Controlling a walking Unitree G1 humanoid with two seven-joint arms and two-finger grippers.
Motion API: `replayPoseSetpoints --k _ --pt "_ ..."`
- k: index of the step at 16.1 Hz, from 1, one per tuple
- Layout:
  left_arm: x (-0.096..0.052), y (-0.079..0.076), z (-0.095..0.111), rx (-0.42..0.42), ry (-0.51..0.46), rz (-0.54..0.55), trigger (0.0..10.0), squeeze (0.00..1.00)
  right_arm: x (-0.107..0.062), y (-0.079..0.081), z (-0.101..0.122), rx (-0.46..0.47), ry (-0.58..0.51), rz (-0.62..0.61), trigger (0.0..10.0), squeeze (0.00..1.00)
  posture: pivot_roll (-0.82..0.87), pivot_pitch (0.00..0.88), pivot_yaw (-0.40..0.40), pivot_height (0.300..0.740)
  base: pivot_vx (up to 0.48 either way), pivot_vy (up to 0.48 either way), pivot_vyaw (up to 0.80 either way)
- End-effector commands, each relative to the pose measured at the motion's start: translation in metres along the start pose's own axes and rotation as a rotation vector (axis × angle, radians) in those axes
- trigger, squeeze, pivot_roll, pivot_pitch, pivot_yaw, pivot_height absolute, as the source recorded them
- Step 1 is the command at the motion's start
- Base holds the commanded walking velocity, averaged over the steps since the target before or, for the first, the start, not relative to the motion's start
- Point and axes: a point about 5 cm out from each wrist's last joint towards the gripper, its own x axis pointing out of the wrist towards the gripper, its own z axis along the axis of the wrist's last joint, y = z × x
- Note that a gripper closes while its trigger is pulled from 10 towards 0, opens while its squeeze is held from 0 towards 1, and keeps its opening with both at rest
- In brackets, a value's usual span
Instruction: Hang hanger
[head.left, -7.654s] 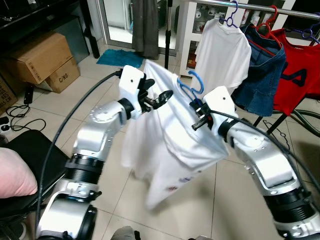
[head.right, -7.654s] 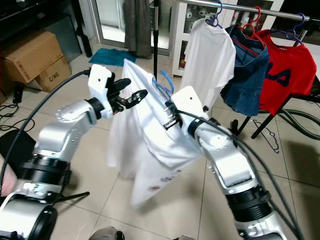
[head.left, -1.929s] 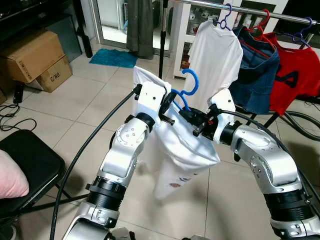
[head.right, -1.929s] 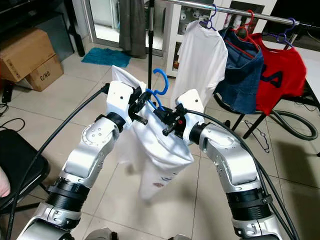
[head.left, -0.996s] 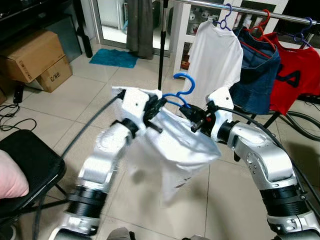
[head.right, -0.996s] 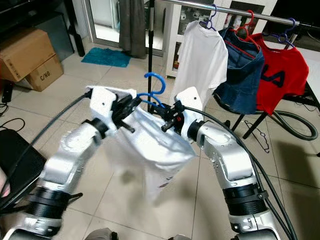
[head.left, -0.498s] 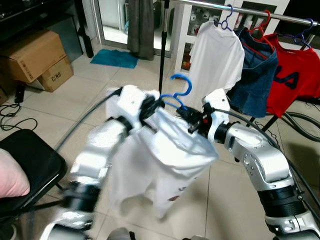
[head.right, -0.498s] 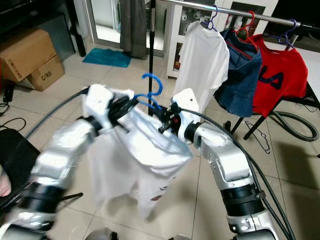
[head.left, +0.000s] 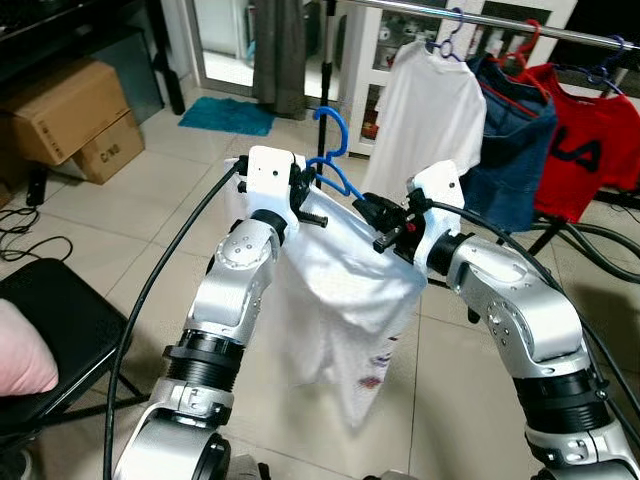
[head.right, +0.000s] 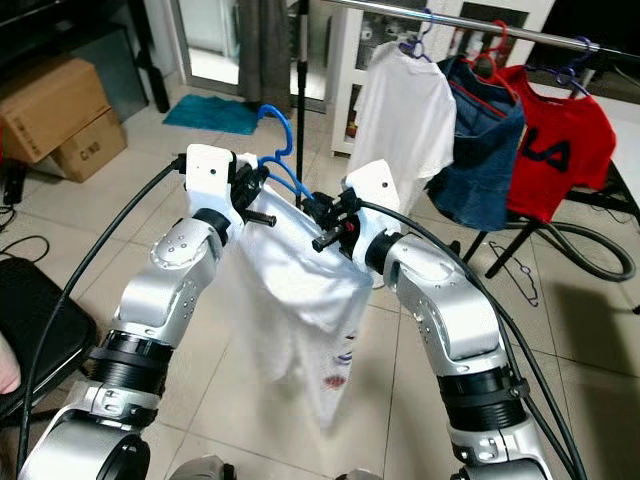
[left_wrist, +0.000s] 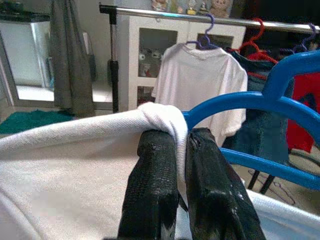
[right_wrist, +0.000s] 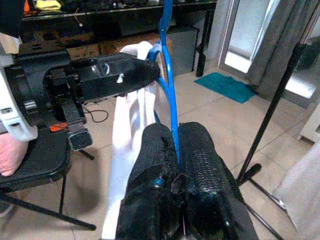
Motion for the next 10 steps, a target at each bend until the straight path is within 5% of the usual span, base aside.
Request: replayPoseSetpoints --k 1,2,10 --pt "0.0 0.005 0.016 0.018 -0.07 0.017 2.2 0.0 -0.002 0.004 -0.005 0.026 0.02 0.039 10.0 0.0 -0.03 0.0 -0.045 0.74 0.0 0.0 0.0" --pt "-0.001 0.003 0.015 0.014 -0.07 0.008 0.0 0.0 -0.002 0.004 -0.005 0.026 0.019 0.04 10.0 0.0 -0.03 0.0 -0.046 0.74 0.0 0.0 0.0" --pt "-0.006 0.025 0.013 0.029 -0.074 -0.027 0.0 0.0 -0.009 0.007 0.013 -0.088 -0.02 0.123 10.0 0.0 -0.02 0.0 -0.042 0.74 0.0 0.0 0.0"
